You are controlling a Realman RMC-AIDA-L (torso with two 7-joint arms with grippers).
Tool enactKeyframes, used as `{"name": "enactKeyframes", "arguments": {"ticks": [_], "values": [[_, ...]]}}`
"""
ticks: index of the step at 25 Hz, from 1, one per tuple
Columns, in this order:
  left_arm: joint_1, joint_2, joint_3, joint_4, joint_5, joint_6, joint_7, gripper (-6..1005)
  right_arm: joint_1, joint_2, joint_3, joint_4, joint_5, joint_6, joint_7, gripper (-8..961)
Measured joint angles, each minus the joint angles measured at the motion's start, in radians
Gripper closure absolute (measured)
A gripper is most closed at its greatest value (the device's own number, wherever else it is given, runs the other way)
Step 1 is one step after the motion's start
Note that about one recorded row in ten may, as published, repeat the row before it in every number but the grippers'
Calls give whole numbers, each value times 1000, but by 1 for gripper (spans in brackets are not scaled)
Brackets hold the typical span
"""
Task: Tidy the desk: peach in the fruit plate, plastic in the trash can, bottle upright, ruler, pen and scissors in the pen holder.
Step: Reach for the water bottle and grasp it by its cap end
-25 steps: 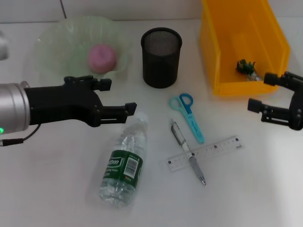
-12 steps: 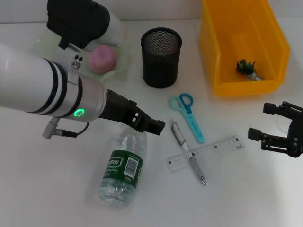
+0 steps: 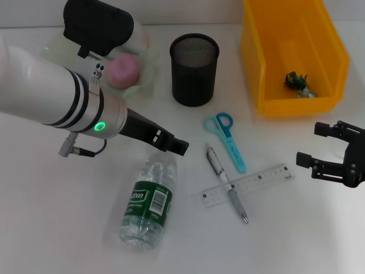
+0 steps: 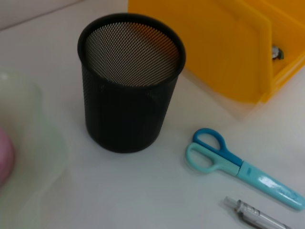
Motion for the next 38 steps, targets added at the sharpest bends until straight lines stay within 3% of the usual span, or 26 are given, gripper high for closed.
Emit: {"name": "enactKeyframes", "arguments": {"ticks": [3, 12, 38], "values": [[-55, 0, -33, -102, -26, -2, 3, 139, 6, 0, 0, 9, 0, 0, 0, 107], [-99, 0, -106, -231, -70, -10, 6, 140, 11, 1, 0, 15, -1, 3, 5, 107], [-192, 0, -184, -432, -131, -20, 9, 140, 37, -3, -4, 53, -3, 4, 21, 108]]}}
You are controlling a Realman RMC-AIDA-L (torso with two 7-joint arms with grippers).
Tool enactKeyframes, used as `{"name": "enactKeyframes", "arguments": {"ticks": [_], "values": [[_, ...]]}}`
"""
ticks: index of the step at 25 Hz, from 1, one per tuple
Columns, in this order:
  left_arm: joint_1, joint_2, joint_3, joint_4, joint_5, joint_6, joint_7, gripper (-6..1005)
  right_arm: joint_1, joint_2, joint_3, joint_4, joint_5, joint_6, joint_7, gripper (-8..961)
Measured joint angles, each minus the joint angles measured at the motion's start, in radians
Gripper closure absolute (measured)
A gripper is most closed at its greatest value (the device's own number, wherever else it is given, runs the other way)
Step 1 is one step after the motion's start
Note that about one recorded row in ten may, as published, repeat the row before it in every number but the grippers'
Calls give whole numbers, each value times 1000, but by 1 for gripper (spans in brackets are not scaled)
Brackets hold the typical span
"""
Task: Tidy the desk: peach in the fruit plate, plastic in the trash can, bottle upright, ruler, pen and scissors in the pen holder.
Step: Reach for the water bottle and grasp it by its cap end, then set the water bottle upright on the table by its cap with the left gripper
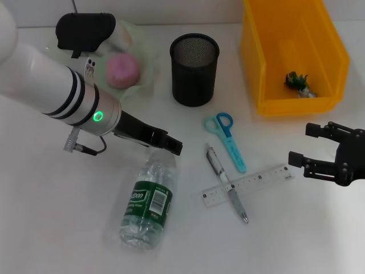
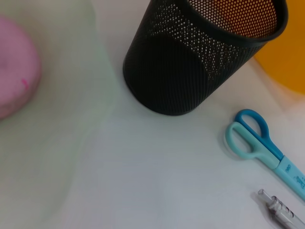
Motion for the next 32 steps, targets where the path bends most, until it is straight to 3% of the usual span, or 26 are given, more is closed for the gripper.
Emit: {"name": "enactKeyframes", "arguments": {"ticks": [5, 23, 32], "values": [[-18, 0, -10, -30, 0, -2, 2, 173, 0, 0, 1, 0, 0, 0, 1, 107], [-41, 2, 28, -41, -8, 2, 85, 508, 16, 0, -2, 3, -35, 0, 27, 107], [-2, 6, 91, 119, -5, 54, 238, 529, 16, 0, 4, -3, -36, -5, 41, 108]]}}
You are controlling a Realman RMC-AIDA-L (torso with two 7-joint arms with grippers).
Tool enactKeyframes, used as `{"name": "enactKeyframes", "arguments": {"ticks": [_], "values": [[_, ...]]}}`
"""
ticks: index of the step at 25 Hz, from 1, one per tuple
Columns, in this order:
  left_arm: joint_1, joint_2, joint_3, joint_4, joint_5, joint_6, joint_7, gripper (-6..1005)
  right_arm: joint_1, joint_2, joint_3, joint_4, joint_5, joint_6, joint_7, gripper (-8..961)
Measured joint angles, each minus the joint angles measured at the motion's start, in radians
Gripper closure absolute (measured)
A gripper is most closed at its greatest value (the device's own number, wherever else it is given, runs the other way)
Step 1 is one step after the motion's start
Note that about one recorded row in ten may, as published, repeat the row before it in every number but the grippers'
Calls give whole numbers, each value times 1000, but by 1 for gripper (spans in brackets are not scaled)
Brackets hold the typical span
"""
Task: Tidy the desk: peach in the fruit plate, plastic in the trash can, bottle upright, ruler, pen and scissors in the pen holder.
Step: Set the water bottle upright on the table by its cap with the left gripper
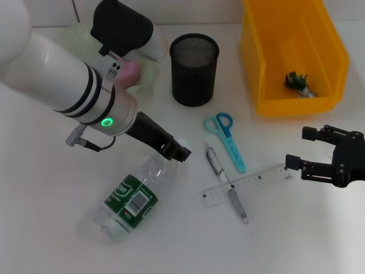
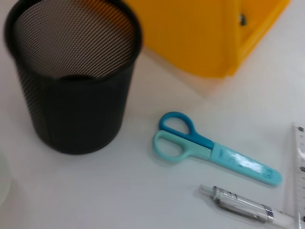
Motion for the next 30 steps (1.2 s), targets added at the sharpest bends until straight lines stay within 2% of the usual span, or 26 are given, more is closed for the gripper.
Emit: {"name": "enactKeyframes", "arguments": {"ticks": [4, 10, 12, 13, 15, 22, 30], "values": [[42, 3, -21, 54, -18, 14, 93, 535, 1, 0, 0, -1, 0, -2, 9, 108], [146, 5, -75, 193, -23, 38, 220, 542, -1, 0, 1, -3, 3, -2, 11, 108], [189, 6, -81, 248, -43, 42, 265, 544, -1, 0, 1, -4, 5, -2, 12, 107], [189, 6, -81, 248, -43, 42, 265, 545, 0, 0, 1, -4, 5, -2, 14, 107], [228, 7, -117, 283, -88, 46, 306, 546, 5, 0, 2, -6, 5, -2, 19, 107], [273, 8, -183, 294, -140, 49, 389, 550, 9, 0, 2, -7, 4, -4, 27, 107], [345, 7, -271, 297, -268, 49, 544, 553, 6, 0, 2, -22, 4, -9, 44, 108]]}}
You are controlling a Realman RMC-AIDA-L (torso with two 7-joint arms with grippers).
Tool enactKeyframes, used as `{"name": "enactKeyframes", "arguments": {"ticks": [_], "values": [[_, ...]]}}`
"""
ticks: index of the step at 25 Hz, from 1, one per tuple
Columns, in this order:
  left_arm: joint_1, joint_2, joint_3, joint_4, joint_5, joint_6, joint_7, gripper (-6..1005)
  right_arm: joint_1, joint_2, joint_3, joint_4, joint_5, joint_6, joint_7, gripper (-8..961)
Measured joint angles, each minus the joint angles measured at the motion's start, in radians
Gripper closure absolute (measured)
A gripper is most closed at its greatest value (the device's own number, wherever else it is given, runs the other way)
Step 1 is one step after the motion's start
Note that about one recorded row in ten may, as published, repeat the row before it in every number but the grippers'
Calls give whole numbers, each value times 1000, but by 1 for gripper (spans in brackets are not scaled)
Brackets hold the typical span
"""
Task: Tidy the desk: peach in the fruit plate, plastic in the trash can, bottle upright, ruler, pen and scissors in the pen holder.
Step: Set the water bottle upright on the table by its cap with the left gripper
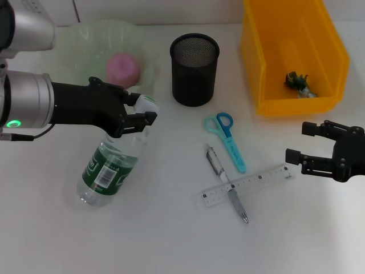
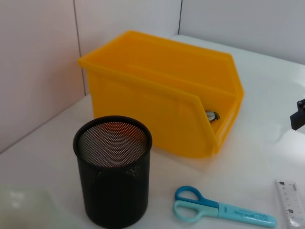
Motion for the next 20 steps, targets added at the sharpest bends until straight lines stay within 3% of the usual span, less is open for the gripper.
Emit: {"name": "enactKeyframes", "arguments": {"ticks": [10, 17, 20], "values": [[83, 0, -152, -95, -218, 3, 259, 555, 3, 0, 0, -23, -5, -20, 21, 108], [104, 0, -183, -105, -248, 5, 295, 556, 4, 1, -1, -35, -4, -24, 22, 107], [137, 0, -226, -118, -269, 7, 392, 556, 4, 1, 0, -36, -4, -31, 22, 107]]}}
